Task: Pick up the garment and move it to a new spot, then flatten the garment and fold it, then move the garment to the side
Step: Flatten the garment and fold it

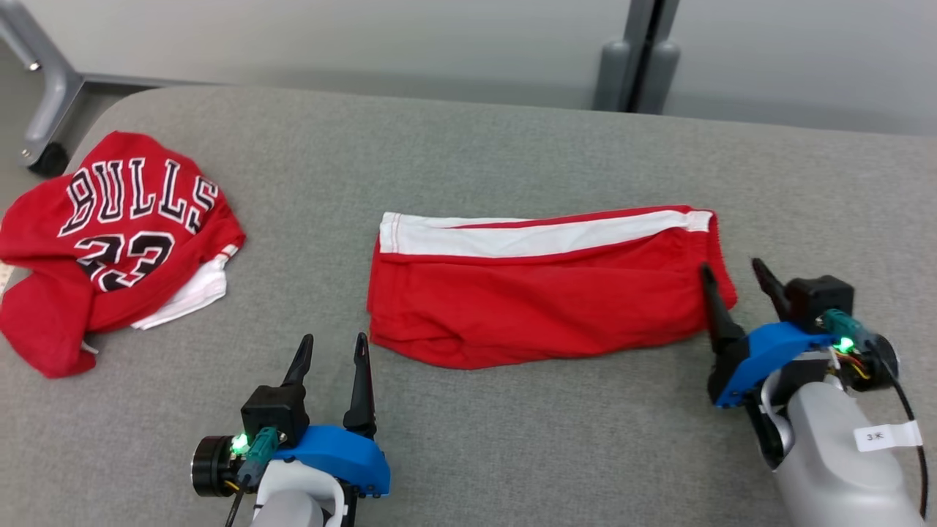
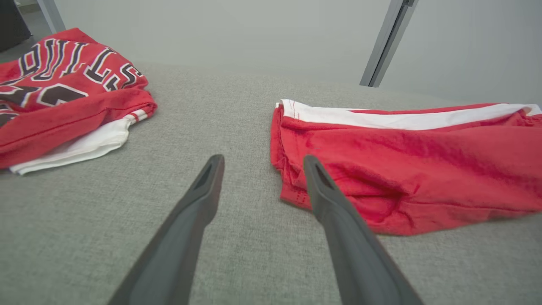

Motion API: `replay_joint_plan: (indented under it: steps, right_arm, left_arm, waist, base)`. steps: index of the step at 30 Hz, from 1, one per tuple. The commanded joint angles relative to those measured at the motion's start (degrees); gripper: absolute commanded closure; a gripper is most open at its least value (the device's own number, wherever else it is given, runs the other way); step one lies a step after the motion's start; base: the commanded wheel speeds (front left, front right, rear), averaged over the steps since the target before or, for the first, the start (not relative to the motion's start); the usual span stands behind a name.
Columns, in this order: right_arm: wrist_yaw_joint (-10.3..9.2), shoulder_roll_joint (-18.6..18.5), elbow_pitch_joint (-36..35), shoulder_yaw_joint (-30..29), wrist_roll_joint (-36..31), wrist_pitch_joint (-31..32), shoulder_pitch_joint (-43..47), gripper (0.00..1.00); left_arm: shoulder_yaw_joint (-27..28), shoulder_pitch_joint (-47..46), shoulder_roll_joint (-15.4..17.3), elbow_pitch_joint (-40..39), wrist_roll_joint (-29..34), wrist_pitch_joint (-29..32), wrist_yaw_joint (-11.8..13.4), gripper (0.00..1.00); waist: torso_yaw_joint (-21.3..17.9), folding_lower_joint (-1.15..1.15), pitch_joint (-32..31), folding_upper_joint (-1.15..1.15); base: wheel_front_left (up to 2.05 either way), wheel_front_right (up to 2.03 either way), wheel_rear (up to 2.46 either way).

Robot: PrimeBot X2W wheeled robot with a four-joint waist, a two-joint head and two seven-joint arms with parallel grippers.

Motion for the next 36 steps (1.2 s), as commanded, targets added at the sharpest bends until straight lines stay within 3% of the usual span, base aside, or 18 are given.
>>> replay_joint_plan:
  steps: [1, 5, 14, 16, 17, 22, 27, 36]
  right_arm:
    - [0.01, -0.4, 1.9, -1.5, -0.6, -0.2, -0.8, 0.00]
    - [0.01, 0.3, 7.4, -3.3, -0.2, -0.2, -2.3, 0.00]
    - [0.01, 1.9, 10.8, 2.4, 7.0, 0.2, -1.7, 0.02]
    - [0.06, 2.2, 11.6, 4.1, 9.1, 0.3, -1.9, 0.56]
    - [0.09, 2.3, 11.7, 5.2, 9.9, 0.3, -2.0, 1.00]
    - [0.08, 1.8, 8.9, 7.9, 15.6, 0.1, -2.3, 1.00]
    - [0.00, -0.5, 4.7, 7.1, 20.0, -0.1, 0.0, 1.00]
    - [0.01, -3.3, -3.3, 9.9, 23.3, -0.1, 3.1, 1.00]
  left_arm:
    - [0.0, -0.5, 0.0, -0.3, -0.4, -0.3, 0.3, 0.00]
    - [-0.1, -0.9, 0.0, -0.6, -0.6, -0.3, 0.9, 0.00]
    - [-0.7, -2.0, 0.0, -2.2, -0.3, -0.3, 0.9, 0.00]
    - [-1.0, -2.3, 0.0, -2.3, -0.3, -0.3, 0.7, 0.00]
    - [-1.2, -2.5, 0.0, -2.4, -0.1, -0.3, 0.6, 0.00]
    - [-1.2, -2.5, -0.1, -2.4, 0.6, -0.3, 0.5, 0.00]
    - [-0.7, -0.7, 0.0, -2.1, 0.8, -0.3, 0.2, 0.00]
    - [-1.4, 0.9, 0.0, -1.7, -0.7, -0.3, -0.3, 0.00]
  waist:
    - [1.7, 0.00, 1.6, 0.00]
    - [2.5, 0.00, 2.9, 0.00]
    - [1.7, 0.00, 4.8, 0.00]
    - [1.6, 0.00, 5.0, 0.00]
    - [1.6, 0.00, 5.1, 0.00]
    - [1.0, 0.00, 5.0, 0.00]
    - [-1.1, 0.00, 2.9, 0.00]
    - [-5.4, 0.00, -0.9, 0.00]
  base:
    - [0.00, 0.00, 0.00]
    - [0.00, 0.00, 0.00]
    - [0.00, 0.00, 0.00]
    - [0.00, 0.00, 0.00]
    - [0.00, 0.00, 0.00]
    - [0.00, 0.00, 0.00]
    - [0.00, 0.00, 0.00]
    - [0.00, 0.00, 0.00]
